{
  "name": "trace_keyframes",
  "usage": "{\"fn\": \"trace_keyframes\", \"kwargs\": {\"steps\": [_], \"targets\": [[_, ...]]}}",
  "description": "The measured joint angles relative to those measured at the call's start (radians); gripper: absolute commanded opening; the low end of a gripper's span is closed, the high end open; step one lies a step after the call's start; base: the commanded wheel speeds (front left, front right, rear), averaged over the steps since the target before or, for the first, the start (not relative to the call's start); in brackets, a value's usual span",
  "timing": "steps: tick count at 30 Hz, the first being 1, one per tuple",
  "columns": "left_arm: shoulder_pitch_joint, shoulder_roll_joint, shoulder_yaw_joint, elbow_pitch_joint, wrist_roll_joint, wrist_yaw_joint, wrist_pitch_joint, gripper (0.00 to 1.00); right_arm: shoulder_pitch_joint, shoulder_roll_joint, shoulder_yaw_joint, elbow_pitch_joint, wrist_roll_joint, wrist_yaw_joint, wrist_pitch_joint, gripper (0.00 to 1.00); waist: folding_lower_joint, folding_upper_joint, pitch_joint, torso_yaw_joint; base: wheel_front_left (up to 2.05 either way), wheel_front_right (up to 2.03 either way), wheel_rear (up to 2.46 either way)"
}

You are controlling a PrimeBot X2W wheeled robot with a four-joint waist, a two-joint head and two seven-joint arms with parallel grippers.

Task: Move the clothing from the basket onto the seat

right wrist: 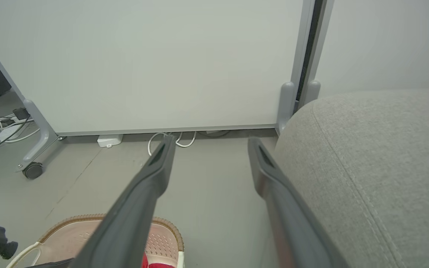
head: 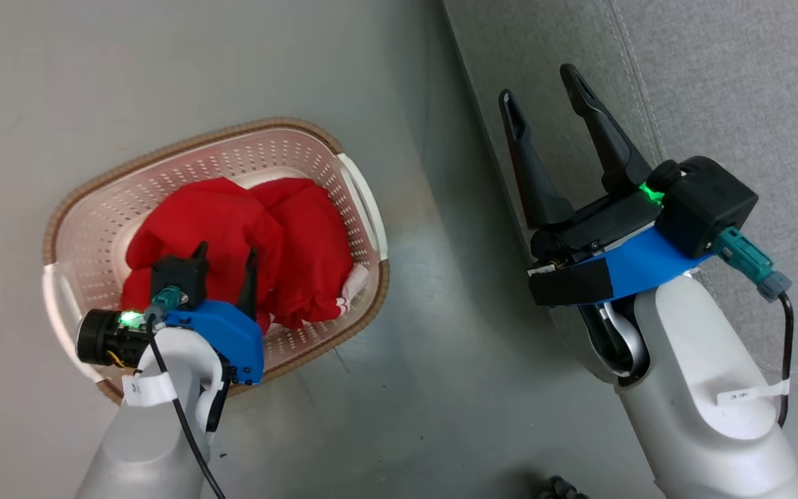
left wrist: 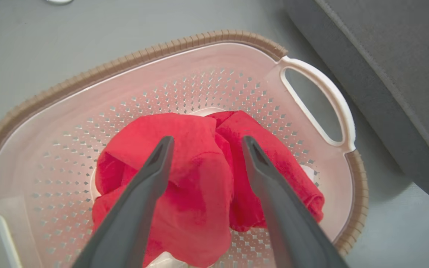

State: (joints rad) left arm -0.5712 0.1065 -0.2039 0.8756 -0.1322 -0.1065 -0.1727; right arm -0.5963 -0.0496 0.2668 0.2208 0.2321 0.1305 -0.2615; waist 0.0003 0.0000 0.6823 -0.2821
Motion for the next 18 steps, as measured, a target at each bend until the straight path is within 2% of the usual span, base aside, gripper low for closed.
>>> {"fn": "trace_keyframes", "kwargs": {"steps": [6, 17, 18], "targets": [[-0.043, 0.007, -0.002, 0.090, -0.009, 0.005, 0.007, 1.00, -0.003, 0.000, 0.004, -0.017, 0.012, 0.000, 0.000, 1.00, -0.0001, -0.0001, 0.047, -0.032, 0.00, 0.00, 0.00], [-0.097, 0.009, 0.000, 0.236, -0.021, 0.065, 0.079, 1.00, -0.008, 0.000, 0.014, -0.027, 0.033, 0.000, 0.000, 1.00, -0.0002, 0.0000, 0.081, -0.045, 0.00, 0.00, 0.00], [-0.103, 0.010, 0.000, 0.244, -0.022, 0.068, 0.079, 0.94, -0.009, 0.000, 0.014, -0.028, 0.033, 0.000, 0.000, 1.00, -0.0002, 0.0000, 0.083, -0.046, 0.00, 0.00, 0.00]]}}
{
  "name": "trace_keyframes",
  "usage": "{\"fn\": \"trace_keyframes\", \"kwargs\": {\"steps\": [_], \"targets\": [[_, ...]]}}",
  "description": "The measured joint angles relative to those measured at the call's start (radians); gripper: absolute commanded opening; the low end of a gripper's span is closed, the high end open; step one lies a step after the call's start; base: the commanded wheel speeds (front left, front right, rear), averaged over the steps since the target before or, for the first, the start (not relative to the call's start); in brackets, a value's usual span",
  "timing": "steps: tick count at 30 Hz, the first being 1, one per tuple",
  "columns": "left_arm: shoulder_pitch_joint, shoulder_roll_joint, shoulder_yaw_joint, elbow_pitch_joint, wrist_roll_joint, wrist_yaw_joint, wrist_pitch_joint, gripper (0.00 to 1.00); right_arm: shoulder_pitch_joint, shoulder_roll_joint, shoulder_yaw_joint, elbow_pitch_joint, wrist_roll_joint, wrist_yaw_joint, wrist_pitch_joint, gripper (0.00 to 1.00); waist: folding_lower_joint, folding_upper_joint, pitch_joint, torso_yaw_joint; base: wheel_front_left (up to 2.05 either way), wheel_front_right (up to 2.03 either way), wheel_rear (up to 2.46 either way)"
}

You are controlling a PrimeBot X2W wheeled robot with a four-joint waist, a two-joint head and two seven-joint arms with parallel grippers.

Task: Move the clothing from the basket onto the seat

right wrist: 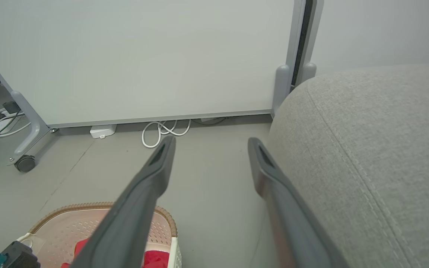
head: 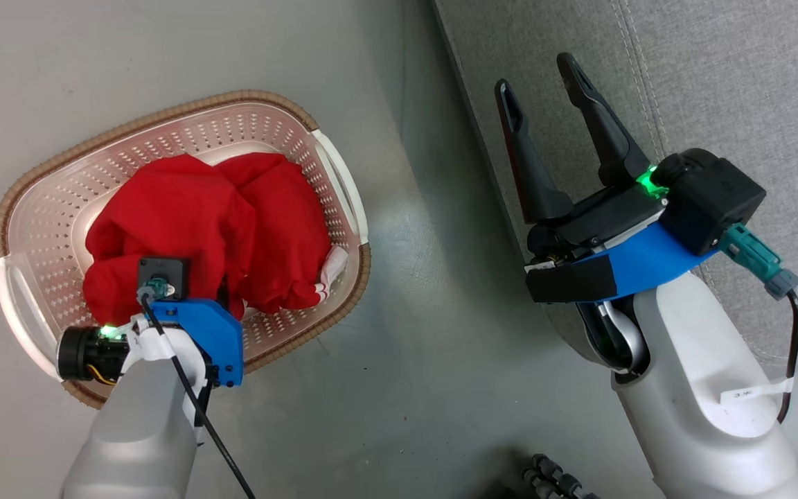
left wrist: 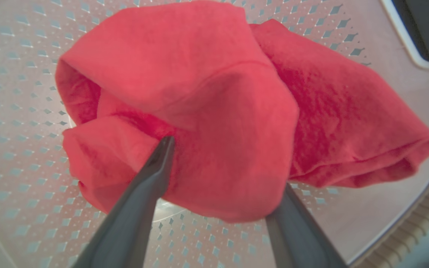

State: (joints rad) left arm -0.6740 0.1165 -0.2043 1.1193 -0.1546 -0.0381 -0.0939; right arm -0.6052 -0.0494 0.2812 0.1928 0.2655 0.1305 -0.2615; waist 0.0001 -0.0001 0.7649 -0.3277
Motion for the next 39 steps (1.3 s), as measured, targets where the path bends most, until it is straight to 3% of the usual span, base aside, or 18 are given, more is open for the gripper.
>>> {"fn": "trace_keyframes", "kwargs": {"steps": [1, 2, 22, 31, 39], "targets": [[-0.006, 0.001, -0.001, 0.006, 0.000, 0.002, -0.001, 0.24, -0.001, 0.000, 0.001, -0.001, 0.001, 0.000, 0.000, 1.00, 0.0000, 0.0000, 0.001, 0.000, 0.00, 0.00, 0.00], [-0.010, 0.001, -0.001, 0.011, -0.002, 0.002, -0.002, 0.00, -0.001, 0.000, 0.001, -0.001, 0.001, 0.000, 0.000, 1.00, 0.0000, 0.0000, 0.002, -0.001, 0.00, 0.00, 0.00], [-0.040, -0.012, -0.027, 0.103, -0.031, -0.016, -0.083, 0.00, 0.000, 0.000, 0.004, 0.027, -0.001, 0.000, 0.000, 1.00, 0.0000, 0.0001, -0.057, 0.017, 0.00, 0.00, 0.00], [0.006, -0.051, -0.060, 0.095, -0.044, -0.048, -0.151, 0.00, 0.057, 0.000, 0.013, 0.104, -0.029, 0.000, -0.001, 1.00, -0.0002, 0.0000, -0.217, 0.061, 0.00, 0.00, 0.00], [0.071, -0.063, -0.113, 0.033, -0.074, -0.077, -0.165, 0.00, 0.158, 0.001, 0.034, 0.194, -0.035, 0.000, -0.001, 1.00, -0.0004, 0.0001, -0.438, 0.114, 0.00, 0.00, 0.00]]}}
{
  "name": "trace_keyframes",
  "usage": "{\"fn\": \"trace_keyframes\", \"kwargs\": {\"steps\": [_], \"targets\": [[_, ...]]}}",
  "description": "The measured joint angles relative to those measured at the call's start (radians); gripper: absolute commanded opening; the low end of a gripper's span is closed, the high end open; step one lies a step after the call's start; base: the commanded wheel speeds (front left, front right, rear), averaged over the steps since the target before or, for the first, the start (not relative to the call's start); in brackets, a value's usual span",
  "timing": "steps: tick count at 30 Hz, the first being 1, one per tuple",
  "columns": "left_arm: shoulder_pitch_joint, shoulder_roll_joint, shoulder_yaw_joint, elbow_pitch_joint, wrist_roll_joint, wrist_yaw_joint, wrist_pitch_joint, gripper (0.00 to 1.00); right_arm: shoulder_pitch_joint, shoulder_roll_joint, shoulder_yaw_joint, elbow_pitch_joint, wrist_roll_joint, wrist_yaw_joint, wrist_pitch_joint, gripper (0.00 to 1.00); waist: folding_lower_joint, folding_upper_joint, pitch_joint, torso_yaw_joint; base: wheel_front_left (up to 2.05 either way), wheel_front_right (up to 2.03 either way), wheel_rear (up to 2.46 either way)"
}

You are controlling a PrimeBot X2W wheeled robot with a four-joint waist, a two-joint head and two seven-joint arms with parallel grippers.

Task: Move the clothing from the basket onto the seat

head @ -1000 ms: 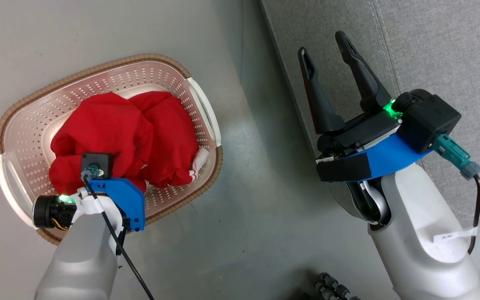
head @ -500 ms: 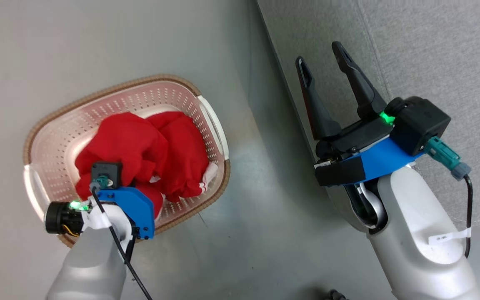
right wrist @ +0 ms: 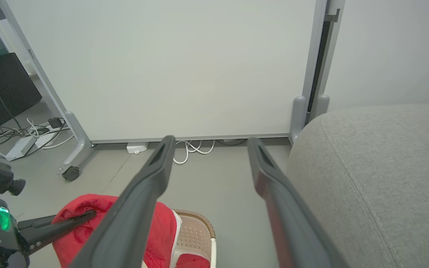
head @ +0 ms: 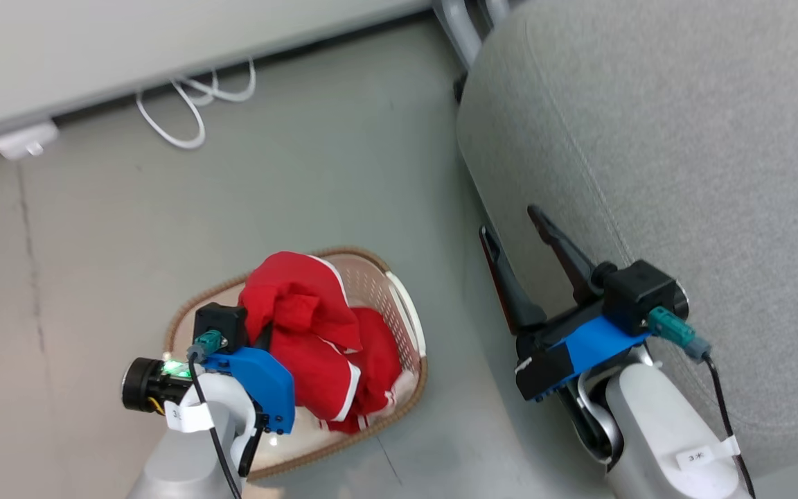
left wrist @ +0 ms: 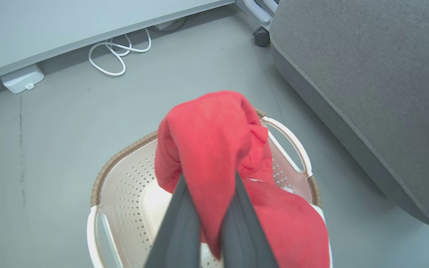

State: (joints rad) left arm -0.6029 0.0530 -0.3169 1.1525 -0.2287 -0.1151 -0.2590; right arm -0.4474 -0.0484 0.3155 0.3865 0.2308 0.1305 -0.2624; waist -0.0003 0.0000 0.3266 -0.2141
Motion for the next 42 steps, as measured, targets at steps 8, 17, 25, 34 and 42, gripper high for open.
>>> {"fn": "trace_keyframes", "kwargs": {"steps": [8, 17, 25, 34, 42], "targets": [[0.051, -0.002, -0.110, -0.119, -0.088, -0.009, -0.003, 0.00, 0.086, 0.000, -0.002, 0.062, -0.010, 0.000, 0.005, 1.00, -0.0001, 0.0000, -0.189, 0.044, 0.00, 0.00, 0.00], [0.035, -0.003, -0.228, -0.207, -0.196, -0.011, 0.038, 0.00, 0.156, 0.000, -0.015, 0.062, -0.008, 0.000, 0.024, 1.00, -0.0001, 0.0001, -0.336, 0.093, 0.00, 0.00, 0.00], [-0.016, -0.003, -0.308, -0.280, -0.257, 0.007, 0.037, 0.00, 0.189, 0.000, -0.014, 0.050, 0.000, 0.000, 0.041, 1.00, 0.0000, 0.0001, -0.379, 0.126, 0.00, 0.00, 0.00], [-0.056, -0.003, -0.373, -0.296, -0.283, 0.037, 0.036, 0.00, 0.204, 0.000, -0.001, 0.031, 0.001, 0.000, 0.050, 1.00, 0.0001, 0.0001, -0.390, 0.124, 0.00, 0.00, 0.00], [-0.062, -0.003, -0.404, -0.285, -0.314, 0.045, 0.028, 0.00, 0.214, 0.000, 0.034, 0.015, 0.014, 0.000, 0.076, 1.00, 0.0003, 0.0000, -0.382, 0.124, 0.00, 0.00, 0.00]]}}
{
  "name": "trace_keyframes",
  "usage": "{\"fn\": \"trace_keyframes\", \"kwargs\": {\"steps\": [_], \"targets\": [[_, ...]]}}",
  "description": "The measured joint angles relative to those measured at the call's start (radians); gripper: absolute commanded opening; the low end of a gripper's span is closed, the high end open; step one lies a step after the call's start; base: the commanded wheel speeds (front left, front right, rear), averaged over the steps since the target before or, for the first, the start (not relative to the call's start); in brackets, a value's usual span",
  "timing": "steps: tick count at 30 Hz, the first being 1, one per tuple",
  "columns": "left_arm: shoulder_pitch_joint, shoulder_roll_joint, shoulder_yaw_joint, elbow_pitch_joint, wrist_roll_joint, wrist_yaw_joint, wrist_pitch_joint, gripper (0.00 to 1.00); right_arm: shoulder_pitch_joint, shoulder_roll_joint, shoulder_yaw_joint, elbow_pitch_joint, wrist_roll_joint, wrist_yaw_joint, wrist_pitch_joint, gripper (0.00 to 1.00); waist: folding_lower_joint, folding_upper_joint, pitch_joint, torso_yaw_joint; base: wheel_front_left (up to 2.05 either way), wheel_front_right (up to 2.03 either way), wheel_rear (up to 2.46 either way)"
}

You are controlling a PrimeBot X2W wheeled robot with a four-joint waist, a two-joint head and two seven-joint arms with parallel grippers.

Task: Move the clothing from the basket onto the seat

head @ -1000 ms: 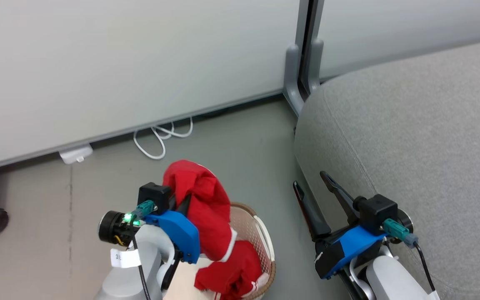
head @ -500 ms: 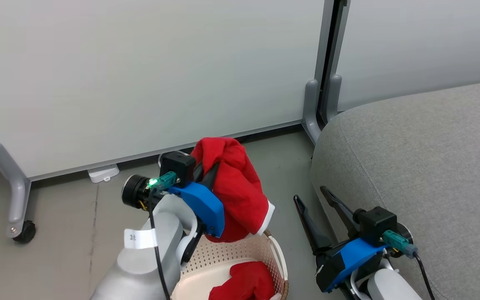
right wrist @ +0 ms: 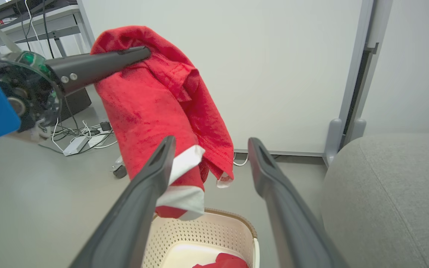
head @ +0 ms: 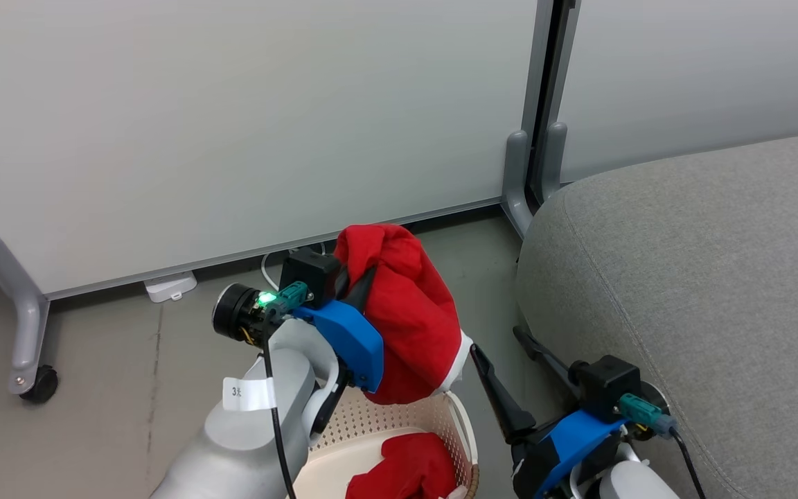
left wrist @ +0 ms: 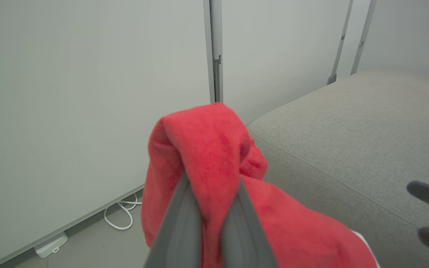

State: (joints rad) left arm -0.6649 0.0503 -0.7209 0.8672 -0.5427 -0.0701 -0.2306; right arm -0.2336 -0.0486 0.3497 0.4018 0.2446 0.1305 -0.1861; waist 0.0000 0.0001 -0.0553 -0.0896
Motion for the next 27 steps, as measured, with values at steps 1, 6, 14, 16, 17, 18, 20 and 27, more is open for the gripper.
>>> {"fn": "trace_keyframes", "kwargs": {"steps": [1, 6, 14, 16, 17, 18, 20, 27], "targets": [[-0.003, 0.000, -0.003, 0.000, -0.004, 0.000, 0.000, 0.00, 0.002, 0.000, 0.012, 0.000, 0.009, 0.000, 0.006, 1.00, 0.0000, 0.0000, 0.001, 0.001, 0.00, 0.00, 0.00], [-0.016, 0.000, -0.026, -0.003, -0.023, 0.007, -0.006, 0.00, 0.007, 0.000, 0.065, 0.014, 0.051, 0.000, 0.026, 1.00, -0.0001, 0.0000, 0.007, 0.011, 0.00, 0.00, 0.00], [-0.031, 0.000, -0.062, -0.010, -0.049, 0.012, -0.010, 0.00, 0.002, 0.000, 0.122, 0.083, 0.119, 0.000, 0.036, 1.00, 0.0000, 0.0000, 0.013, 0.030, 0.00, 0.00, 0.00], [-0.035, 0.000, -0.068, -0.012, -0.056, 0.015, -0.011, 0.00, -0.014, 0.000, 0.137, 0.101, 0.143, 0.000, 0.033, 1.00, 0.0000, 0.0000, 0.016, 0.034, 0.00, 0.00, 0.00], [-0.036, 0.000, -0.072, -0.014, -0.057, 0.017, -0.013, 0.00, -0.025, 0.000, 0.145, 0.112, 0.148, 0.000, 0.029, 1.00, 0.0000, 0.0000, 0.017, 0.036, 0.00, 0.00, 0.00], [-0.037, 0.000, -0.075, -0.017, -0.060, 0.017, -0.014, 0.00, -0.036, 0.000, 0.153, 0.124, 0.156, 0.000, 0.025, 1.00, 0.0000, 0.0000, 0.019, 0.038, 0.00, 0.00, 0.00], [-0.040, 0.000, -0.086, -0.022, -0.066, 0.018, -0.017, 0.00, -0.058, 0.000, 0.167, 0.142, 0.169, 0.000, 0.015, 1.00, 0.0000, 0.0000, 0.021, 0.042, 0.00, 0.00, 0.00], [-0.046, 0.000, -0.122, -0.036, -0.091, 0.025, -0.018, 0.00, -0.134, 0.000, 0.226, 0.199, 0.209, 0.000, -0.011, 1.00, 0.0000, 0.0000, 0.030, 0.054, 0.00, 0.00, 0.00]]}}
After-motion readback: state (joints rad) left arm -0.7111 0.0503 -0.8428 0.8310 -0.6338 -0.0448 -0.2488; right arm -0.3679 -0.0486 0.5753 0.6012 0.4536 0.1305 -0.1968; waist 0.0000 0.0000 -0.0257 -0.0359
